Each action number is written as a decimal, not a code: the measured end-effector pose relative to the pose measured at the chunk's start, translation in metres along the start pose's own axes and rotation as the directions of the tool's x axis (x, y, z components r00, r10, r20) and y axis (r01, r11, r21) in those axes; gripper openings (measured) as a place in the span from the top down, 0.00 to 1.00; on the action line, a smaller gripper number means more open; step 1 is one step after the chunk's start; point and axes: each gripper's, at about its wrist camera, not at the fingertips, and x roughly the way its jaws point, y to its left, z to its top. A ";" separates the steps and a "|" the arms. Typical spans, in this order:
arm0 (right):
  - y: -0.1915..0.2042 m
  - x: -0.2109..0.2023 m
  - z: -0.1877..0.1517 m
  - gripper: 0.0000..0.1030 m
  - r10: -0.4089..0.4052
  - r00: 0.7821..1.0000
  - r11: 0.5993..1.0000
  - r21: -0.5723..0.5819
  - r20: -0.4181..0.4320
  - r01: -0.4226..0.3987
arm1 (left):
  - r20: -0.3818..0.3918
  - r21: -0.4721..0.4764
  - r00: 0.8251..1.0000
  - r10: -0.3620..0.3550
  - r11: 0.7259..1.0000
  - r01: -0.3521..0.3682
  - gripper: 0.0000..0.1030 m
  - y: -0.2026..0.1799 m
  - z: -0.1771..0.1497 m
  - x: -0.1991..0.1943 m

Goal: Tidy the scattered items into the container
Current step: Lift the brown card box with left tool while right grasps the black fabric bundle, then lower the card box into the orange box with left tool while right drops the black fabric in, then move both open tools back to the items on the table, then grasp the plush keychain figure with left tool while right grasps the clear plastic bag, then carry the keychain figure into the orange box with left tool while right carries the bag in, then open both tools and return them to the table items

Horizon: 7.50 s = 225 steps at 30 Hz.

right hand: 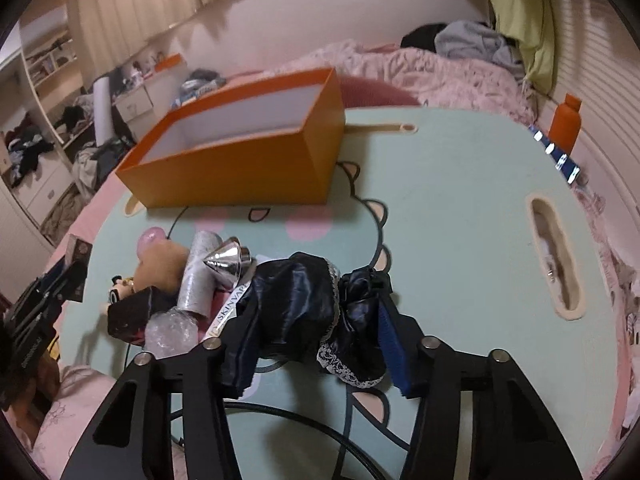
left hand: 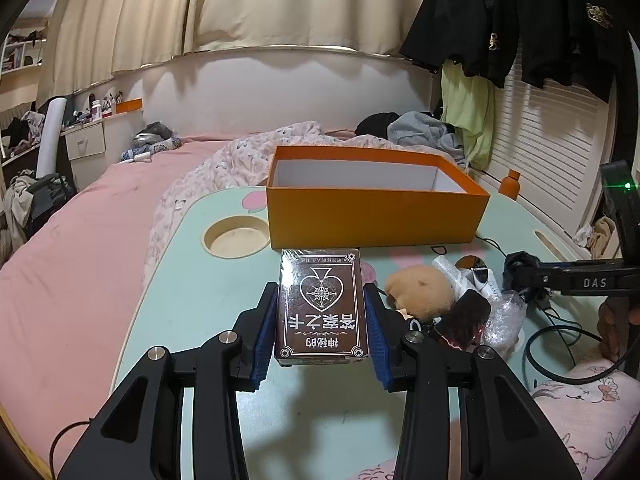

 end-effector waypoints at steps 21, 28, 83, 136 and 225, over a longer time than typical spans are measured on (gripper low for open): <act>0.052 -0.002 0.125 0.53 0.032 0.967 0.993 -0.121 0.253 -0.001 | 0.157 0.083 0.986 -0.063 0.995 0.050 0.59 -0.007 0.127 0.050; 0.064 0.055 0.129 0.52 -0.026 0.985 0.990 -0.130 0.173 0.049 | 0.067 0.051 0.995 -0.075 0.996 0.072 0.59 -0.005 0.114 0.102; 0.047 -0.028 -0.015 0.31 0.174 0.983 0.969 -0.185 0.051 -0.162 | -0.218 -0.012 0.955 -0.199 0.980 0.201 0.34 -0.019 0.012 0.023; 0.070 -0.002 -0.024 0.68 0.141 0.990 0.953 -0.271 -0.003 -0.136 | -0.296 -0.261 0.915 -0.276 0.944 0.200 0.63 0.007 -0.005 0.044; 0.062 -0.024 0.027 0.42 0.151 0.985 0.963 -0.237 0.087 -0.127 | -0.141 -0.037 0.978 -0.154 0.988 0.151 0.28 -0.001 0.046 0.008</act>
